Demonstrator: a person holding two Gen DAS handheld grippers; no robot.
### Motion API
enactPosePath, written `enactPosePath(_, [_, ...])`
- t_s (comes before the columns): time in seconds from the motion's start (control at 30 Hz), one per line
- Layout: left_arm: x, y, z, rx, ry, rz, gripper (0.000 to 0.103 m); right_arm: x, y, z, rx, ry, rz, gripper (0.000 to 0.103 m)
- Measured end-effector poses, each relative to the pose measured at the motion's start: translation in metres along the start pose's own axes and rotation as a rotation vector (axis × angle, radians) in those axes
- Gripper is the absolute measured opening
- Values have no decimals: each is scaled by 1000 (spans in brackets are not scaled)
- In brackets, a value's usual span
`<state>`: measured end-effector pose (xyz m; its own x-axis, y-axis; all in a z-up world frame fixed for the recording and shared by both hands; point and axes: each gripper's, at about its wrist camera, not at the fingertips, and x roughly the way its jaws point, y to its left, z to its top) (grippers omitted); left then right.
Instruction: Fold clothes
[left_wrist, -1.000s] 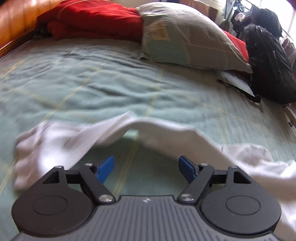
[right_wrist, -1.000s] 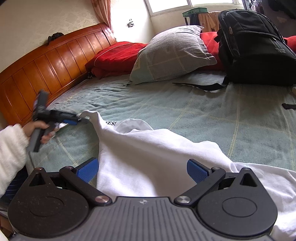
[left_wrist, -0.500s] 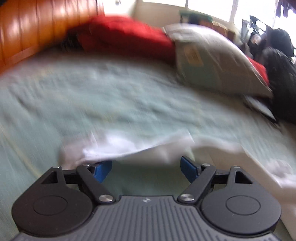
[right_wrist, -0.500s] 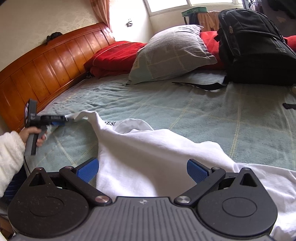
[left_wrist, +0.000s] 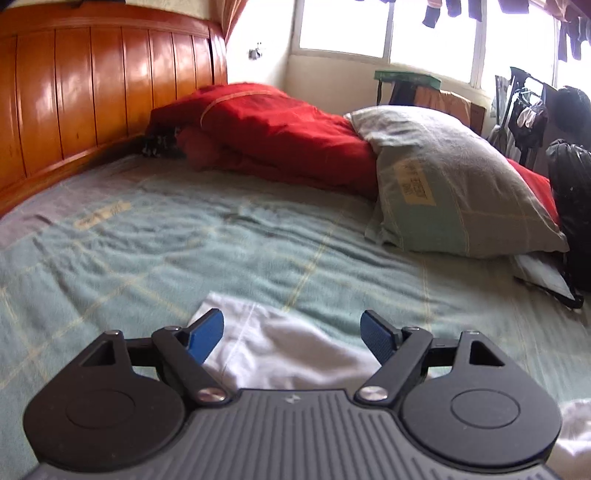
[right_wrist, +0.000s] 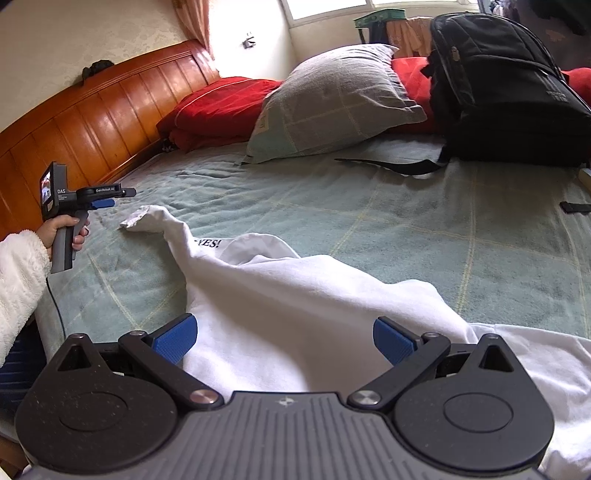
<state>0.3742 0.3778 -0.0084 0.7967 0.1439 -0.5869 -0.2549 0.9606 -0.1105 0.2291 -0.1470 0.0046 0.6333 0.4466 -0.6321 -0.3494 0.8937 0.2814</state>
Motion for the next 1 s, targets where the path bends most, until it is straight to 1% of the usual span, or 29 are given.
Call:
enactPosePath(0.03, [-1,5,-2,-26,17,-10,81,0,1,0,-3,-1,5,103])
enactPosePath(0.07, [0,11,-5,-77,40,-36,81,0,1,0,-6,-2,9,103])
enactPosePath(0.2, [13,40,-24,-337,128,-165,78,-2,4,0,-11,-4,17,103])
enactPosePath(0.23, [20,45,-30,-392,148,-185,77,-2,5,0,-12,-4,17,103])
enactPosePath(0.3, [33,53,-41,-460,168,-181,69,-3,5,-1,-13,-5,14,103])
enactPosePath(0.33, [40,56,-47,-491,177,-176,68,-4,5,-1,-12,-5,10,103])
enactPosePath(0.43, [50,70,-53,-603,120,-198,67,-5,4,1,-10,-4,-3,103])
enactPosePath(0.47, [54,75,-53,-643,106,-199,65,-5,3,1,-9,-3,-7,103])
enactPosePath(0.53, [62,79,-55,-687,74,-177,56,-5,3,2,-5,-5,-17,103])
enactPosePath(0.57, [65,78,-55,-678,69,-143,37,-4,2,3,-3,-6,-21,103])
enactPosePath(0.6, [68,76,-54,-656,69,-100,14,-4,2,3,-1,-7,-25,103])
enactPosePath(0.63, [69,73,-54,-633,73,-64,9,-4,2,4,0,-7,-28,103])
enactPosePath(0.7, [63,70,-51,-602,58,-40,8,-4,3,4,-5,-8,-28,103])
enactPosePath(0.87, [25,71,-36,-529,12,22,7,-6,4,3,-5,-11,-23,103])
enactPosePath(0.93, [5,78,-29,-506,8,28,7,-7,4,3,-6,-14,-17,103])
enactPosePath(1.0, [-11,81,-25,-475,13,54,8,-8,6,3,-9,-16,-15,103])
